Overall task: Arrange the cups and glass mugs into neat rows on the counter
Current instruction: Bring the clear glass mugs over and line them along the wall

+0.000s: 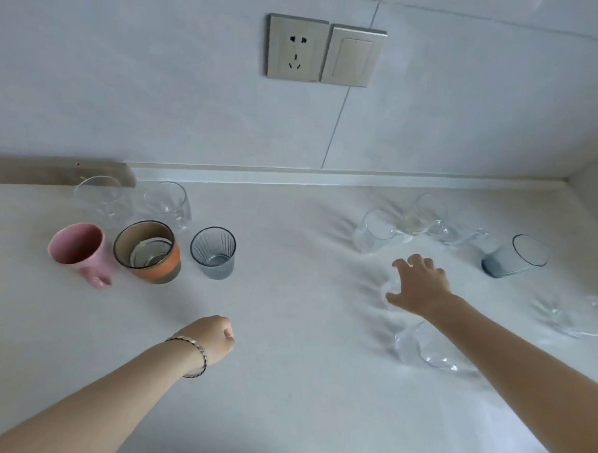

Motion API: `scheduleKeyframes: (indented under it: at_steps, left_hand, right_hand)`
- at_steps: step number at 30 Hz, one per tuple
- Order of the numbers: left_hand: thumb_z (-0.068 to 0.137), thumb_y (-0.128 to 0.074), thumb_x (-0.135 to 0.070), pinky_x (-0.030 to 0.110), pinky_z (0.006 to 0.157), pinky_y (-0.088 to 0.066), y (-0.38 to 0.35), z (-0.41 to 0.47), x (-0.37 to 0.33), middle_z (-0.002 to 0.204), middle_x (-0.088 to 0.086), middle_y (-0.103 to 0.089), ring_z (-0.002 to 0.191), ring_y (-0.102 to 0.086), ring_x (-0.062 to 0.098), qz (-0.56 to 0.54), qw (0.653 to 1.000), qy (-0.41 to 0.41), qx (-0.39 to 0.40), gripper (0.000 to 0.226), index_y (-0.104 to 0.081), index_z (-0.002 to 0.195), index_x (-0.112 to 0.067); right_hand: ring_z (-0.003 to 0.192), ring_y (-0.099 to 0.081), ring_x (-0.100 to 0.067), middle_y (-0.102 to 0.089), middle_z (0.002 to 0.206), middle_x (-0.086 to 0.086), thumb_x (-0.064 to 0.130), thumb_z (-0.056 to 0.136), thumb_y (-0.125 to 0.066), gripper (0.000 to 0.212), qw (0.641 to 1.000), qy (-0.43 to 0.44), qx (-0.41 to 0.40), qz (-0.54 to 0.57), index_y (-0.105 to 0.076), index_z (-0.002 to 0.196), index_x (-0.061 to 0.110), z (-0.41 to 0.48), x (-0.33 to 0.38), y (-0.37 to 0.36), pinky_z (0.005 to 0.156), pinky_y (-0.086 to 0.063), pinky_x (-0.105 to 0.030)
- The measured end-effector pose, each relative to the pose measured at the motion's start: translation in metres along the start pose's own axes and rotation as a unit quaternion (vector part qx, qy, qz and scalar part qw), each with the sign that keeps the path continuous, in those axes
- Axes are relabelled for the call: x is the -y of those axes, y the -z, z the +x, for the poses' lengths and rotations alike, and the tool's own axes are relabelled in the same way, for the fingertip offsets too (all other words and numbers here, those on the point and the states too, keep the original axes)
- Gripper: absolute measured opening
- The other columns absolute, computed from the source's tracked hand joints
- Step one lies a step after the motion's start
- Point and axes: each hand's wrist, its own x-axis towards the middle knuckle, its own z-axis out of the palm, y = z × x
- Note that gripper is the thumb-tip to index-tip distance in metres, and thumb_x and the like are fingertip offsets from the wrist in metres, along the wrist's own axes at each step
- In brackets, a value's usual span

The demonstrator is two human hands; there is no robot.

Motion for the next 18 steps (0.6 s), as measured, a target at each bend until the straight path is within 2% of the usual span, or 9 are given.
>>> scheduleKeyframes:
  at_steps: [2,4,7,10,13,18]
  left_hand:
    - [0.093,-0.04,-0.018,0.027,0.09,-0.045,-0.008,-0.001,-0.016,0.117,0.004,-0.063,0.095,-0.055,0.019,0.002,1.0,-0.001,-0.002,0.013,-0.05,0.086,-0.02]
    - [0.094,-0.04,-0.018,0.027,0.091,-0.045,-0.016,-0.002,-0.027,0.118,0.004,-0.063,0.105,-0.059,0.02,0.003,1.0,0.004,-0.003,0.013,-0.049,0.086,-0.02]
    - [0.094,-0.04,-0.018,0.027,0.092,-0.044,-0.02,-0.006,-0.032,0.12,0.005,-0.062,0.111,-0.058,0.021,0.0,1.0,0.021,-0.007,0.012,-0.049,0.087,-0.02]
    - [0.094,-0.041,-0.018,0.027,0.093,-0.044,-0.019,-0.011,-0.029,0.122,0.005,-0.062,0.112,-0.058,0.021,-0.008,0.999,0.044,-0.016,0.012,-0.052,0.089,-0.019]
    - [0.094,-0.041,-0.017,0.026,0.094,-0.044,-0.014,-0.017,-0.02,0.122,0.005,-0.062,0.113,-0.057,0.021,-0.022,0.997,0.066,-0.024,0.014,-0.054,0.091,-0.018]
    - [0.093,-0.042,-0.016,0.024,0.087,-0.044,0.004,-0.021,0.012,0.12,0.006,-0.063,0.105,-0.059,0.021,-0.049,0.993,0.104,-0.035,0.017,-0.048,0.078,-0.022]
  right_hand:
    - [0.127,-0.039,-0.03,-0.033,0.142,-0.01,0.043,0.082,-0.062,0.071,1.0,-0.017,0.018,-0.003,-0.029,0.141,0.021,0.001,-0.02,-0.012,0.101,-0.038,-0.038]
    - [0.121,-0.046,-0.033,-0.037,0.136,-0.011,0.038,0.08,-0.067,0.075,0.997,-0.028,0.027,0.063,-0.026,0.141,0.023,0.003,-0.031,-0.022,0.095,-0.042,-0.039]
    - [0.114,-0.054,-0.036,-0.039,0.132,-0.014,0.036,0.078,-0.071,0.083,0.986,-0.029,0.029,0.164,-0.022,0.143,0.023,0.006,-0.034,-0.027,0.09,-0.047,-0.04]
    - [0.116,-0.053,-0.036,-0.039,0.132,-0.013,0.038,0.075,-0.074,0.085,0.982,-0.034,0.019,0.187,-0.026,0.143,0.021,0.011,-0.03,-0.026,0.089,-0.047,-0.038]
    - [0.115,-0.054,-0.031,-0.042,0.131,-0.009,0.043,0.071,-0.076,0.086,0.985,-0.004,0.015,0.169,-0.03,0.142,0.026,0.013,-0.018,-0.018,0.087,-0.047,-0.034]
    - [0.115,-0.055,-0.028,-0.041,0.135,-0.008,0.042,0.068,-0.077,0.086,0.978,0.077,-0.002,0.195,-0.032,0.14,0.03,0.022,0.038,0.019,0.087,-0.048,-0.035]
